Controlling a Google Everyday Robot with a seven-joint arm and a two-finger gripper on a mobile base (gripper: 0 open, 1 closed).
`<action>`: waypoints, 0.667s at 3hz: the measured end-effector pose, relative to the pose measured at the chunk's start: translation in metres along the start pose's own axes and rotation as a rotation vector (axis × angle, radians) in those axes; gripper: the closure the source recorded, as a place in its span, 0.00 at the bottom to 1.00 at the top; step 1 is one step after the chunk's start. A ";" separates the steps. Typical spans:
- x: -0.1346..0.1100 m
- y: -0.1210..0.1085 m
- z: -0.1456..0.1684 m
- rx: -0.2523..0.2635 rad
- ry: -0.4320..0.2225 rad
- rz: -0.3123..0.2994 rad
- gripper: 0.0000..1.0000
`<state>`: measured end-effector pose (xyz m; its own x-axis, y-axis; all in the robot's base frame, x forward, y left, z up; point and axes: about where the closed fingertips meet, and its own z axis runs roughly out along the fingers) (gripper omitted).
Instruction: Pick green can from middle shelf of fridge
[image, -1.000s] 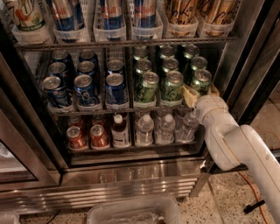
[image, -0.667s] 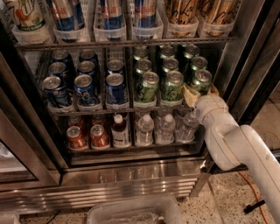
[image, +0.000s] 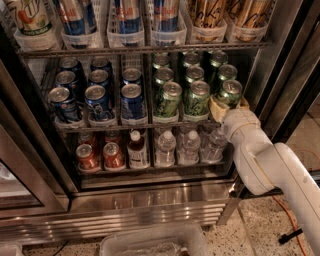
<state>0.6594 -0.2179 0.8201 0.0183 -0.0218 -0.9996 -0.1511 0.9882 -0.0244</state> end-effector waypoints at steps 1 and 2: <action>-0.003 0.000 -0.003 0.004 -0.013 -0.001 1.00; -0.003 0.000 -0.001 0.003 -0.013 -0.001 1.00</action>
Offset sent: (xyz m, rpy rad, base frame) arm -0.0233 -0.0111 0.0260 -0.0353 -0.0701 0.0072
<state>0.6584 -0.2180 0.8230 0.0315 -0.0212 -0.9993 -0.1476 0.9887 -0.0256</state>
